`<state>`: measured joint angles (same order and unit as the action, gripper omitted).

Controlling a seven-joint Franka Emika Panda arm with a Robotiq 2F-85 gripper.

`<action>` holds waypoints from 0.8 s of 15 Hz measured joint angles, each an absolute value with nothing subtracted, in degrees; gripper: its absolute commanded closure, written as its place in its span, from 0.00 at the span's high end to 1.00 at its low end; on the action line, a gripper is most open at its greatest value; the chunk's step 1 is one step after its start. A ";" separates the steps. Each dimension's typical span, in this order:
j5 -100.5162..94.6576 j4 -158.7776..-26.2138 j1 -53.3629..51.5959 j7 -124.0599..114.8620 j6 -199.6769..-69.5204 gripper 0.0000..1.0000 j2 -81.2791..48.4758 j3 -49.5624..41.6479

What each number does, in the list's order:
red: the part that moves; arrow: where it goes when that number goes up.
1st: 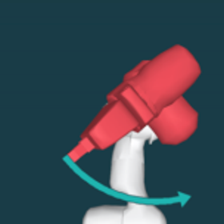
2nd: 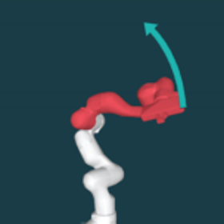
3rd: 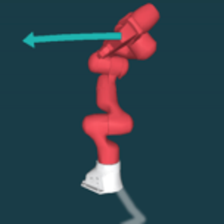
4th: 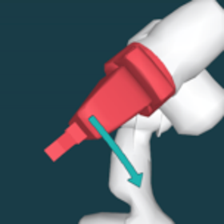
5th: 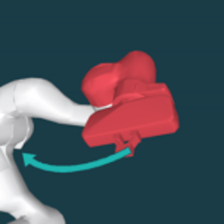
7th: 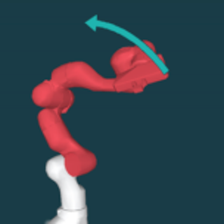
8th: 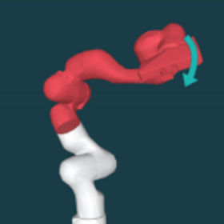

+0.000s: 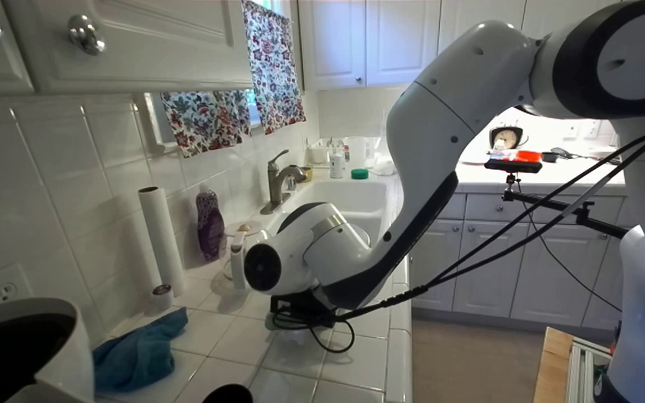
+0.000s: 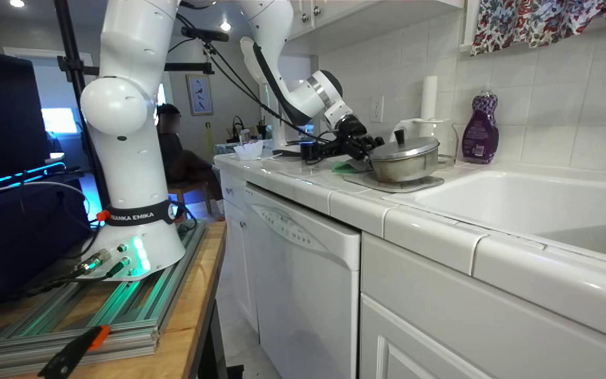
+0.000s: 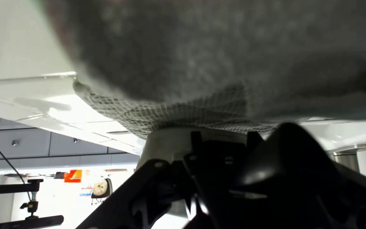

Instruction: Pick up the cloth and the pot, then put them on the left side of the counter

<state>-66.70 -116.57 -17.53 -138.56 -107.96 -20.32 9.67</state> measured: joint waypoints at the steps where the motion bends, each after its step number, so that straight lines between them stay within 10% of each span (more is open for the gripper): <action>1: -66.73 -117.05 -16.52 -138.30 -109.50 0.14 -19.37 9.55; 5: -66.80 -117.41 -12.56 -133.89 -116.54 0.14 -16.59 8.78; 6: -66.80 -117.36 -11.95 -132.59 -117.70 0.39 -16.27 8.62; 11: -66.71 -117.37 -11.80 -132.27 -118.00 0.39 -16.72 8.60; 12: -66.70 -117.37 -11.81 -132.27 -118.00 0.14 -16.74 8.60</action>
